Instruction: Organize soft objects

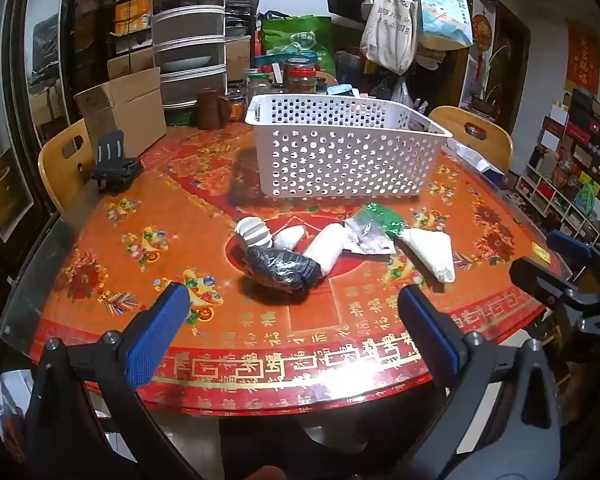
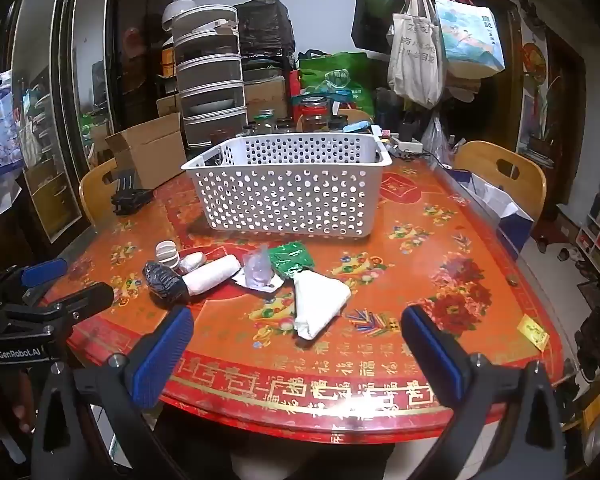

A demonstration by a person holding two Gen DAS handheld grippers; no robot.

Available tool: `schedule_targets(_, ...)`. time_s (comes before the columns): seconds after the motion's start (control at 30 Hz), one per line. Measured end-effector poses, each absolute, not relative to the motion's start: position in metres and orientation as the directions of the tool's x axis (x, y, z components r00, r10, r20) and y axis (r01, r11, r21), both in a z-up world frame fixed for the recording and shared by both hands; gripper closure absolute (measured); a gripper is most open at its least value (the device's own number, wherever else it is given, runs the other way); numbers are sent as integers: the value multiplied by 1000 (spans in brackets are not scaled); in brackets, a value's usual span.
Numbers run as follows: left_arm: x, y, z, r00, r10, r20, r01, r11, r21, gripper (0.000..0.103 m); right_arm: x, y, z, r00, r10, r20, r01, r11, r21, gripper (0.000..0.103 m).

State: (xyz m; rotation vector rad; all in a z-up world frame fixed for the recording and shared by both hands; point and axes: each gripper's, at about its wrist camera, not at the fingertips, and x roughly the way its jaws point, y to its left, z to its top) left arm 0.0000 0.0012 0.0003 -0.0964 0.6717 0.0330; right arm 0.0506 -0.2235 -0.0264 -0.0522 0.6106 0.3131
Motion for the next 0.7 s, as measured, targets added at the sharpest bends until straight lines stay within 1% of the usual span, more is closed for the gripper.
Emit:
schedule_targets(0.23, -7, 4, 3, 793, -6, -609, -53, 996, -78, 0, 50, -224, -27, 774, 275, -570, -304, 952, 46, 0)
schedule_targets(0.27, -1, -2, 2, 786, 12, -618, -59, 997, -56, 0, 51, -224, -27, 774, 275, -570, -304, 951, 46, 0)
schedule_targets(0.7, -4, 3, 4, 788, 14, -615, -61, 997, -55, 0, 50, -224, -28, 773, 279, -570, -306, 951, 49, 0)
